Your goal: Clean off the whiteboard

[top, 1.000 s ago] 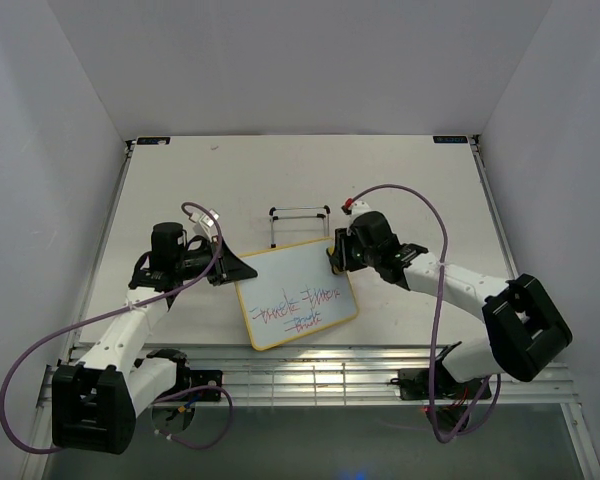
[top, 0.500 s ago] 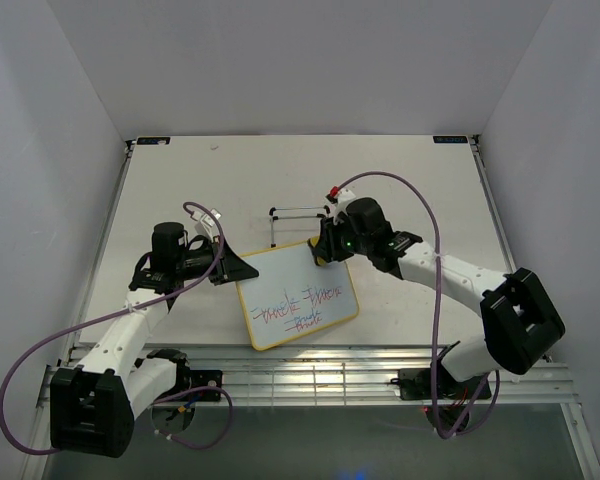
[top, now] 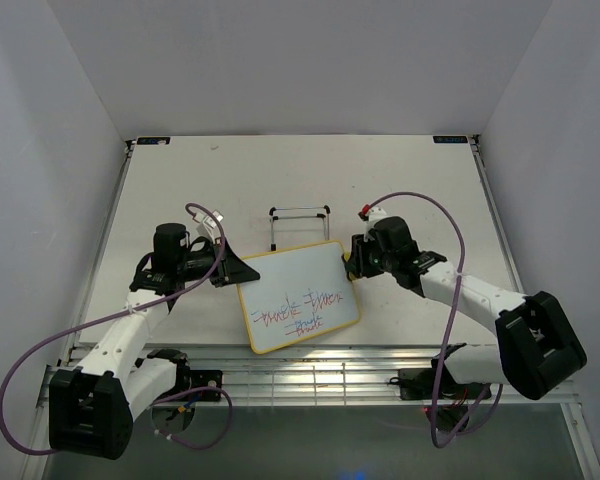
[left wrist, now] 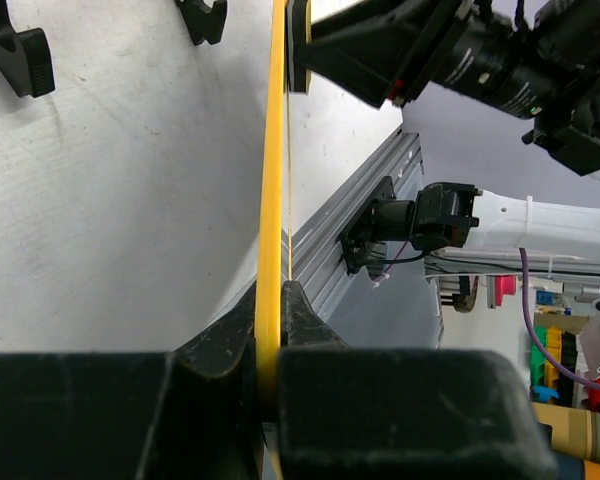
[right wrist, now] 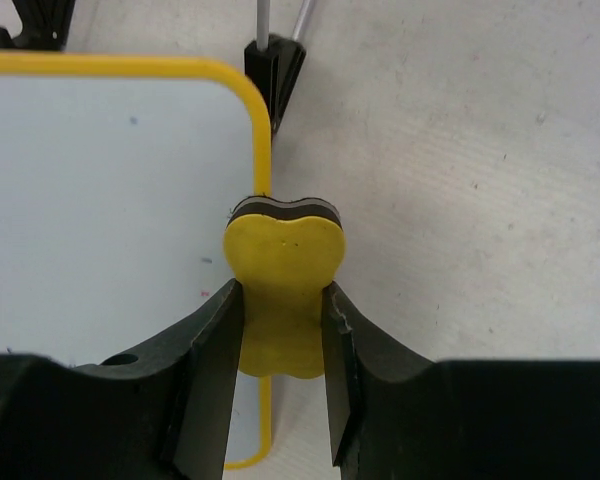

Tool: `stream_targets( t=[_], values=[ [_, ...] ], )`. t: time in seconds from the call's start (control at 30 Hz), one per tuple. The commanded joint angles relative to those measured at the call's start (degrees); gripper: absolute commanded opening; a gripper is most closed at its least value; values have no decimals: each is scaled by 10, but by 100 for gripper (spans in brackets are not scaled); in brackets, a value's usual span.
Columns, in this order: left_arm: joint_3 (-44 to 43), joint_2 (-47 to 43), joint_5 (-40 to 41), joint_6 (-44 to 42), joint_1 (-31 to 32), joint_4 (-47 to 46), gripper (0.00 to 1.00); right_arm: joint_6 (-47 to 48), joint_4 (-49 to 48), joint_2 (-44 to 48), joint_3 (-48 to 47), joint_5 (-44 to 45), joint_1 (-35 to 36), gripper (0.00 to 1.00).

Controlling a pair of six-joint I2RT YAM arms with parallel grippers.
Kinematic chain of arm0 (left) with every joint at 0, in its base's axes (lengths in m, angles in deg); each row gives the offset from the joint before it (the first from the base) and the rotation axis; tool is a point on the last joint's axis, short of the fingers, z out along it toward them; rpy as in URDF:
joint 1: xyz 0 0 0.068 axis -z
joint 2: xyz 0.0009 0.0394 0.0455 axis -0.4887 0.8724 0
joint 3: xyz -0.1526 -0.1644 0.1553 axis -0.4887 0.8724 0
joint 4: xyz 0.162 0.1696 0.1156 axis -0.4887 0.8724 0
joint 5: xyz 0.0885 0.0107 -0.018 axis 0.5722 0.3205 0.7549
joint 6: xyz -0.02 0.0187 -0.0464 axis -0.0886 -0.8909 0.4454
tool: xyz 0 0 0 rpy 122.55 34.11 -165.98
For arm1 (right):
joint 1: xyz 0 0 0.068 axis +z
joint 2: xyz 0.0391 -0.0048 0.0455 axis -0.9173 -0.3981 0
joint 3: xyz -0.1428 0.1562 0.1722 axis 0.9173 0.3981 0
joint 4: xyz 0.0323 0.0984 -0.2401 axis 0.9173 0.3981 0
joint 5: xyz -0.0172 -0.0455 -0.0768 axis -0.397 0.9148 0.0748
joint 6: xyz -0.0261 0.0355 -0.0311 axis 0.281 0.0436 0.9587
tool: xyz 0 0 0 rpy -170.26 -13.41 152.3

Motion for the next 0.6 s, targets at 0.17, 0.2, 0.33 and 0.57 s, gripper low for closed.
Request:
stream_targets(
  t=[0.17, 0.2, 0.33, 0.57],
  values=[
    [-12, -23, -34, -39, 10, -31, 0, -10, -41, 87, 97, -37, 22, 19],
    [-12, -23, -35, -39, 10, -31, 0, -10, -52, 88, 101, -44, 28, 19],
    [-12, -24, -37, -39, 10, -31, 0, -21, -89, 73, 95, -38, 47, 18],
    [-11, -16, -44, -40, 16, -33, 0, -34, -111, 32, 11, -6, 117, 18]
  ],
)
